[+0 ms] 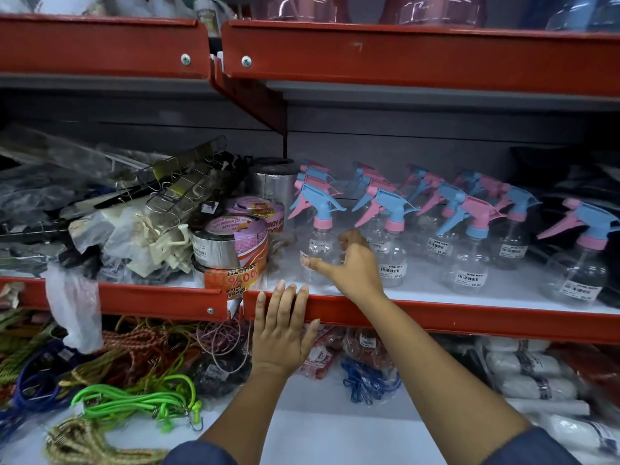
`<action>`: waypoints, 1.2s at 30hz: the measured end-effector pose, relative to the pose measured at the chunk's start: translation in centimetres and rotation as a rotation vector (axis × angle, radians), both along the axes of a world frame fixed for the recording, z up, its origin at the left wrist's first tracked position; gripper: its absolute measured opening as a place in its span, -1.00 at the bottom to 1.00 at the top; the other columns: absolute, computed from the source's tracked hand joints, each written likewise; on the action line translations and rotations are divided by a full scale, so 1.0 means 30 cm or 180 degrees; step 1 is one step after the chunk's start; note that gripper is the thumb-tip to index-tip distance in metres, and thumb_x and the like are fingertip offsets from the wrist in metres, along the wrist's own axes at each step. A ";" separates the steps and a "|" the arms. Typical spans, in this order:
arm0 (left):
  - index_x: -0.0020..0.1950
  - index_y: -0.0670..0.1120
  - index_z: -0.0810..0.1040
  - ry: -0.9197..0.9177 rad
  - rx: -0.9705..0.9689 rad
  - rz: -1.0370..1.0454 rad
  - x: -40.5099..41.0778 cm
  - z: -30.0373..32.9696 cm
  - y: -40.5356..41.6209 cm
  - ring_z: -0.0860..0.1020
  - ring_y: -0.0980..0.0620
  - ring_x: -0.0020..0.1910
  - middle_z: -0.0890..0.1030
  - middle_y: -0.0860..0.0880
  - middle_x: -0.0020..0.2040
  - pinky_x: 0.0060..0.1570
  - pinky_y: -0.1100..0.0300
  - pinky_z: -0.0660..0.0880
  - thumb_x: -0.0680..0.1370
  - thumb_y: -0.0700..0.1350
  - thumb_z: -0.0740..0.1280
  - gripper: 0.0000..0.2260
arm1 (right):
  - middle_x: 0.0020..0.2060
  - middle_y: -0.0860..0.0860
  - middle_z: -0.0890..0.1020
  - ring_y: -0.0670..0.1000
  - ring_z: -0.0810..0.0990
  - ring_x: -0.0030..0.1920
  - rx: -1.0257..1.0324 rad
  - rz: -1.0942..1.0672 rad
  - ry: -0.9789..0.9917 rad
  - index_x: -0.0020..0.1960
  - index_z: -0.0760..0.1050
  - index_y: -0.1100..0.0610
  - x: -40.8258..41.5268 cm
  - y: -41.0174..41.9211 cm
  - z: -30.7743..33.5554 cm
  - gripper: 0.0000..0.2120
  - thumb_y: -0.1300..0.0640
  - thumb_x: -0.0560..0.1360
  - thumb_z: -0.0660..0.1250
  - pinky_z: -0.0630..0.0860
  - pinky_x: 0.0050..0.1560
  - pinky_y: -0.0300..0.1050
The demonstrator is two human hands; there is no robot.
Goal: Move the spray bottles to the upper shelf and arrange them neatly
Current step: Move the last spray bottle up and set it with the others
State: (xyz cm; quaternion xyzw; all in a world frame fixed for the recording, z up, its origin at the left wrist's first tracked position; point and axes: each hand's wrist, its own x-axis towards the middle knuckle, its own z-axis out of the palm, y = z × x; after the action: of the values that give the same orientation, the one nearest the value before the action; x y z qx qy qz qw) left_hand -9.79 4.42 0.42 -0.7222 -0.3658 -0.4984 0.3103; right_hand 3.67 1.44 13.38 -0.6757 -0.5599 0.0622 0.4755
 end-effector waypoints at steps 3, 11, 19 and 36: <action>0.42 -0.12 0.25 0.0037 -0.0031 0.0018 -0.002 0.002 -0.005 0.17 -0.09 0.43 0.33 -0.13 0.33 0.51 -0.06 -0.05 0.64 0.12 -0.01 -0.54 | 0.16 0.10 0.51 0.09 0.53 0.08 -0.0060 0.0106 0.0007 0.22 0.32 0.12 0.005 0.000 0.001 -0.27 -0.26 0.25 0.49 0.50 -0.03 -0.07; 0.42 -0.14 0.29 0.0038 -0.0221 -0.0049 -0.014 0.017 -0.050 0.22 -0.11 0.44 0.34 -0.13 0.36 0.49 -0.09 0.03 0.62 0.10 0.07 -0.54 | 0.36 0.13 0.43 0.15 0.45 0.31 -0.0352 0.0566 0.0109 0.44 0.20 0.11 0.008 -0.019 0.022 -0.30 -0.12 0.44 0.39 0.46 0.23 0.06; 0.37 -0.20 0.42 -0.0237 -0.0912 -0.0668 -0.044 0.121 -0.120 0.33 -0.09 0.41 0.48 -0.15 0.33 0.47 0.02 0.15 0.63 0.10 0.08 -0.54 | 0.07 -0.10 0.43 -0.09 0.42 0.10 -0.0017 0.0466 0.0348 0.35 0.31 0.11 -0.007 -0.049 0.023 -0.39 -0.13 0.42 0.41 0.36 0.08 -0.17; -0.07 0.14 0.47 -0.1158 -0.4022 -0.1805 -0.046 0.492 -0.078 0.45 -0.07 0.18 0.56 -0.10 0.15 0.12 0.06 0.26 0.54 0.38 -0.17 -0.48 | 0.08 0.20 0.65 0.12 0.61 0.04 0.0234 0.0203 0.0326 0.14 0.54 0.30 -0.009 -0.063 0.023 -0.72 0.14 0.55 0.22 0.50 0.11 -0.03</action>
State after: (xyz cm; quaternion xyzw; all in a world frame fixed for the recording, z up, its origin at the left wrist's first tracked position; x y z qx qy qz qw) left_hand -11.15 2.09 15.18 -0.7365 -0.4286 -0.3653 -0.3747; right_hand 3.39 -0.46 14.08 -0.6356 -0.5580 0.0912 0.5257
